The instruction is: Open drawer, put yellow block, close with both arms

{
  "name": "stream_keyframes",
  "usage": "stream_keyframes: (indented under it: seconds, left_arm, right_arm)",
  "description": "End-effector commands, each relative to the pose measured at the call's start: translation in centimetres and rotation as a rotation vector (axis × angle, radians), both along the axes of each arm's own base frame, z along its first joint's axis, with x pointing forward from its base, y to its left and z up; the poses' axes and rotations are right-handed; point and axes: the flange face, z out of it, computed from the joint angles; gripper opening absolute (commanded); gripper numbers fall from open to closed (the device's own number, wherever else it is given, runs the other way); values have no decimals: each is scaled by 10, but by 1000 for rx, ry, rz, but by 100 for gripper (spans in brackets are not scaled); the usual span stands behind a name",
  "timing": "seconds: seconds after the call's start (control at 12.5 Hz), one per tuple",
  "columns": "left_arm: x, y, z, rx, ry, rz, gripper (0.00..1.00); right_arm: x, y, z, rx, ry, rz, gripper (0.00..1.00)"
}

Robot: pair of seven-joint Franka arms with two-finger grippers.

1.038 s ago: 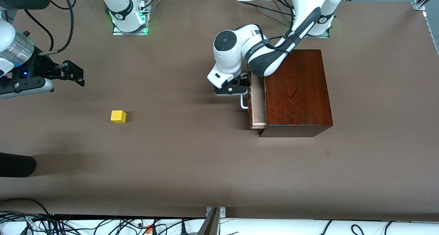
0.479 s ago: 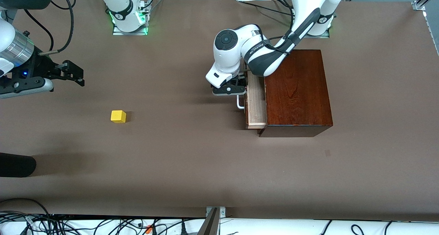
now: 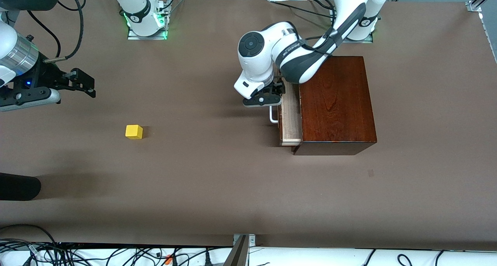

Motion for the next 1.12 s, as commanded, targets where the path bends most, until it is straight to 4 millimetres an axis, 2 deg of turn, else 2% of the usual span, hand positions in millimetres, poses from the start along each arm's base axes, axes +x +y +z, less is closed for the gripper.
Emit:
stream_keyframes:
  seconds: [0.0, 0.08, 0.24, 0.32, 0.56, 0.64, 0.8, 0.88, 0.96, 1.04]
  left_arm:
    - [15, 15, 54, 31, 25, 10, 100]
    - [30, 30, 72, 38, 44, 16, 100]
    - [66, 82, 115, -5, 113, -8, 100]
    - [84, 115, 134, -46, 135, -40, 100]
    - [118, 211, 185, -148, 129, -163, 100]
    - [125, 244, 194, -167, 143, -190, 100]
    - [123, 298, 225, -167, 153, -272, 100]
    - [126, 328, 233, -178, 149, -288, 100]
    - [127, 345, 241, -186, 141, -326, 100]
    - [116, 357, 259, -193, 122, -354, 100]
  right_arm:
    - [1, -1, 6, -7, -10, -1, 100]
    - [1, -2, 6, -7, -10, -4, 100]
    - [3, -12, 4, -7, -6, -18, 100]
    - [3, -15, 2, -6, -1, -24, 100]
    - [4, -16, 2, -4, -4, -32, 100]
    - [3, -15, 3, -4, -4, -30, 100]
    - [2, -14, 3, -12, -1, -15, 100]
    - [4, -12, 4, -14, -11, -16, 100]
    - [7, -11, 3, -3, -27, -13, 100]
    - [19, -9, -18, -8, -17, -15, 100]
